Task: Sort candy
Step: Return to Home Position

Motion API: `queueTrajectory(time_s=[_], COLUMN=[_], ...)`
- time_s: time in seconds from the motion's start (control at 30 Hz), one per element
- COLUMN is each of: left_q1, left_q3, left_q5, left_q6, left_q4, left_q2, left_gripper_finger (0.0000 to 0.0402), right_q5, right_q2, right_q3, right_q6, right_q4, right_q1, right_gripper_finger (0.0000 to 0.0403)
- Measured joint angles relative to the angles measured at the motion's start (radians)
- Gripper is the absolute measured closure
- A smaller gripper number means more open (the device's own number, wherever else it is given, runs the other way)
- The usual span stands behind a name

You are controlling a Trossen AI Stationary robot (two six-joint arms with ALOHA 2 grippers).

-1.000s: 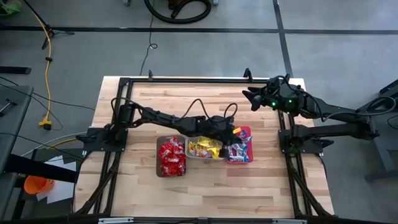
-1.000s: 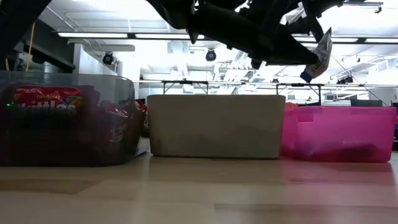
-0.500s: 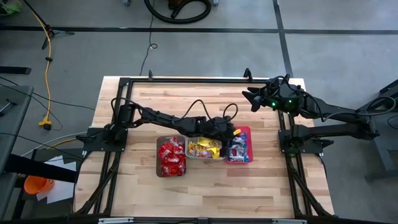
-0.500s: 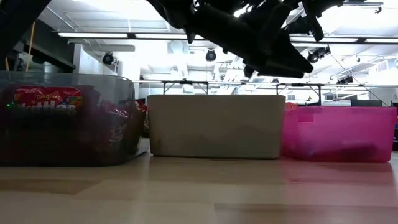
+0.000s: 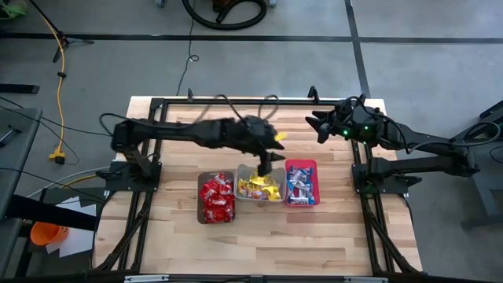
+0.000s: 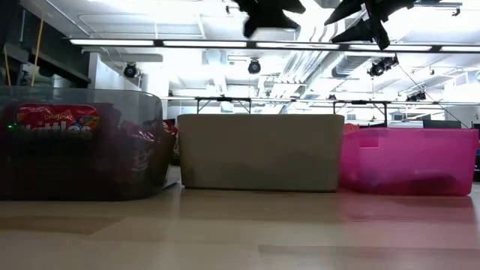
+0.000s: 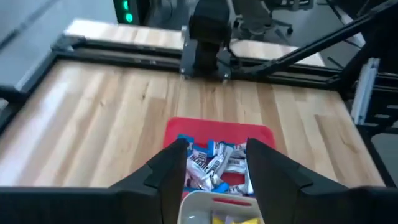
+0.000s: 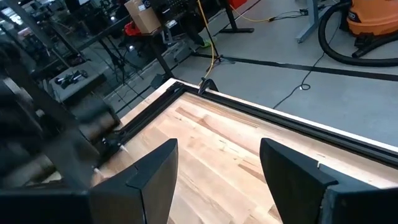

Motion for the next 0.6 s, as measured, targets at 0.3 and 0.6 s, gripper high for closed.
queueTrajectory(time_s=[0.3,0.6], left_q1=[-0.001,-0.045], left_q3=[-0.103,-0.649], left_q5=[0.001,-0.031], left_q6=[0.091,-0.062], left_q4=[-0.044,0.252], left_q2=[-0.243,-0.65], left_gripper_finger=[0.0352,0.0399], right_q5=[-0.118,-0.143], right_q2=[0.0,0.001], right_q3=[0.0,0.0], right_q6=[-0.001,-0.008], right_q4=[0.001,0.0], right_q1=[0.001,0.001], right_gripper_finger=[0.0183,0.0218])
